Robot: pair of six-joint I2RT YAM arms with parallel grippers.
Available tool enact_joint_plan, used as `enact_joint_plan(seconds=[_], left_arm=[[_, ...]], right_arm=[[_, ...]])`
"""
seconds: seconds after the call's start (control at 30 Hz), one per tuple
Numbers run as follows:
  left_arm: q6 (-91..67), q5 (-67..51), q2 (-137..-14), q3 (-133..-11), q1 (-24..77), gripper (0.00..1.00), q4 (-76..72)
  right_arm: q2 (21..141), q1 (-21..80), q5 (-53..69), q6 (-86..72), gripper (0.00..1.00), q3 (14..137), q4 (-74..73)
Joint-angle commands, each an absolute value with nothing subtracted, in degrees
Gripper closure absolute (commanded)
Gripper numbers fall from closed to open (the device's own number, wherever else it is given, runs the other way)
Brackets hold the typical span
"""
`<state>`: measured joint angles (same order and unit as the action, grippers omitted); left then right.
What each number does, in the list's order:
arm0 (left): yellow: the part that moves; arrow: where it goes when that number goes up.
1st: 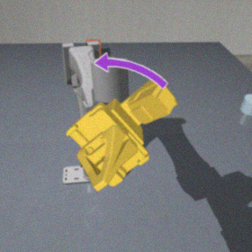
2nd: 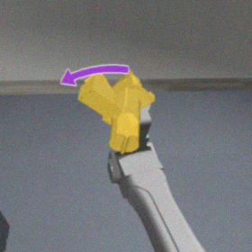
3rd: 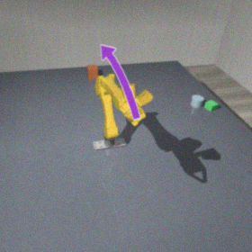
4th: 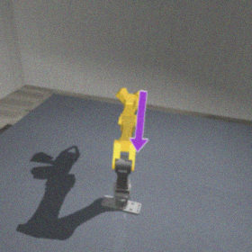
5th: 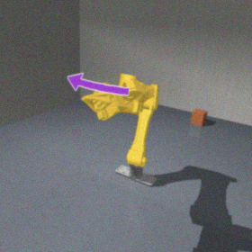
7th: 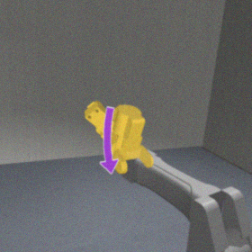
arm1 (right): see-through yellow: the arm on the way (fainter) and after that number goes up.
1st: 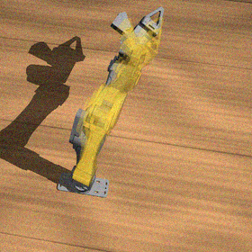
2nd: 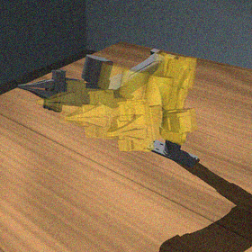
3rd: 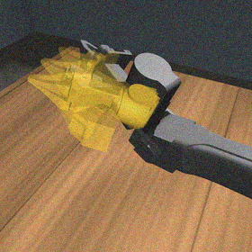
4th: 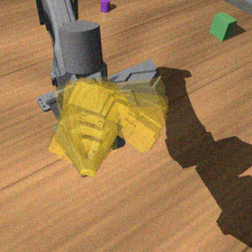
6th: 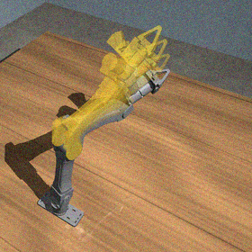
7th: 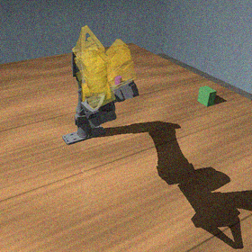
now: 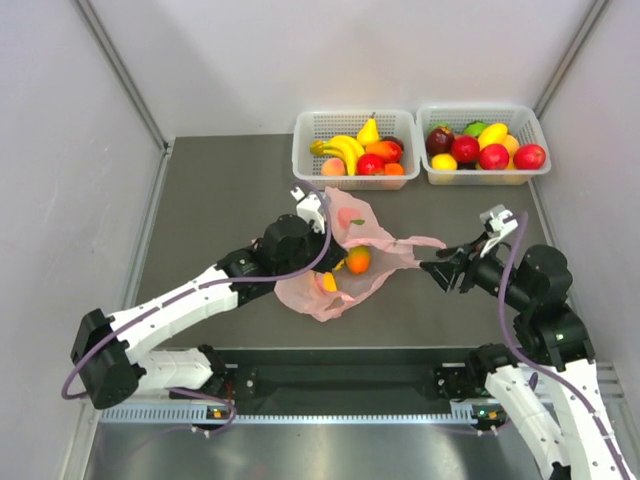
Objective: Untie the knot of the plastic bag and take out the fruit
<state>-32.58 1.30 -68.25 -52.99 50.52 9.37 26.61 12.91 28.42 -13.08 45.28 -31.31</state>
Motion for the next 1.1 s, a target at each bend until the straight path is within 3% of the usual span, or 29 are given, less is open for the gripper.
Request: enact_joint_plan(seconds=[0.0,0.03,0.2,0.37,0.5,0.6,1.07], left_arm=[[-31.73,1.93,-68.73,-56.6,50.27,1.0,5.36],[-31.64,1.85,-69.17,-57.12,50.19,1.0,5.36],[-31.64,1.93,-69.96,-58.09,50.19,1.0,5.45],[-31.73,2.02,-70.31,-58.54,50.1,1.0,5.62],[-31.9,2.11,-70.05,-58.8,49.92,1.0,5.89],[-31.99,1.76,-69.61,-59.15,49.66,1.0,6.06],[-31.29,3.52,-67.94,-55.99,48.61,1.0,5.54]], right_arm=[[24.44,13.36,36.91,-13.44,0.52,43.6,-28.76],[23.3,13.53,37.87,-14.58,0.59,42.38,-26.65],[24.87,14.94,39.64,-16.35,0.63,38.25,-23.12],[31.44,25.29,27.97,-15.82,0.55,36.3,-19.52],[40.67,42.93,10.84,-15.03,0.42,39.1,-17.76],[47.27,47.88,0.81,-14.41,0.34,40.34,-14.86],[70.92,51.24,-18.01,-16.87,0.21,35.95,18.01]])
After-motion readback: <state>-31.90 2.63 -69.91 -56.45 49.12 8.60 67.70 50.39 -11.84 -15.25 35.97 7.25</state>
